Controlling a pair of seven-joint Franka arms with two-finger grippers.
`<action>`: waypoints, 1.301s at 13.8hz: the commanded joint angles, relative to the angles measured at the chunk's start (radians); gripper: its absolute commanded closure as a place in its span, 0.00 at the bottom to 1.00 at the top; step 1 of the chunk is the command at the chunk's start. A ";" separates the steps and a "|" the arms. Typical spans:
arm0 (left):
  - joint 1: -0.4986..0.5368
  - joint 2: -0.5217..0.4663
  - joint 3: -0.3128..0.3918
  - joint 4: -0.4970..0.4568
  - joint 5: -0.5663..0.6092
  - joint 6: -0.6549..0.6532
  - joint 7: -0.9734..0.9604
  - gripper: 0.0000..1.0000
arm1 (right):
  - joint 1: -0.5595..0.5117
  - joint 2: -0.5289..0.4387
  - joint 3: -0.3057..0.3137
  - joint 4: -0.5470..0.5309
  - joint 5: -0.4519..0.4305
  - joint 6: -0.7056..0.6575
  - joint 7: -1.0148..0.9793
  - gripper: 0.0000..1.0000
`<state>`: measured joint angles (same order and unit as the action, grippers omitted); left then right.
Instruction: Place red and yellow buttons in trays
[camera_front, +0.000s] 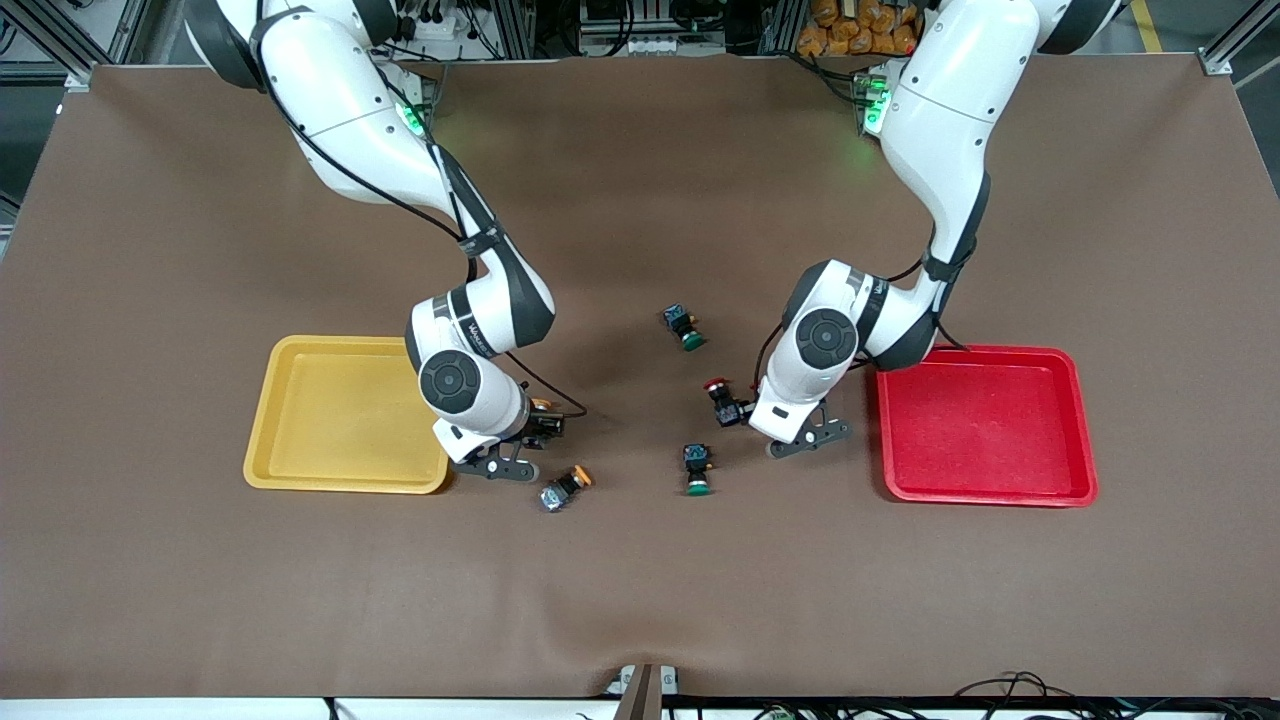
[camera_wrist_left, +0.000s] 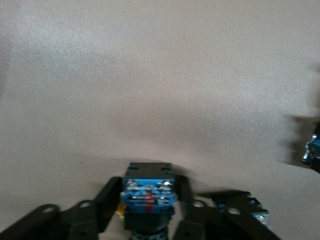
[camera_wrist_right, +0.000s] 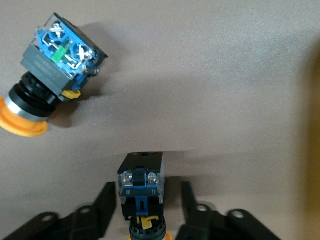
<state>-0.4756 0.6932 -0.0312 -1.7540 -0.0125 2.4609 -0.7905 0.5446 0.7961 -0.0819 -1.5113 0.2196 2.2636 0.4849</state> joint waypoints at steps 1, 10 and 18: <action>0.006 -0.056 0.017 -0.002 0.023 -0.086 0.005 1.00 | 0.011 -0.009 -0.010 0.005 0.021 -0.006 0.011 1.00; 0.270 -0.221 0.022 -0.058 0.127 -0.270 0.476 1.00 | -0.058 -0.329 -0.016 0.065 0.020 -0.396 0.047 1.00; 0.517 -0.238 0.014 -0.229 0.201 -0.067 0.793 0.97 | -0.189 -0.583 -0.019 0.172 -0.068 -0.804 -0.034 1.00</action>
<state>-0.0183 0.4985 -0.0015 -1.9098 0.1646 2.3318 -0.0607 0.3798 0.2580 -0.1143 -1.3307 0.1929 1.4899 0.4890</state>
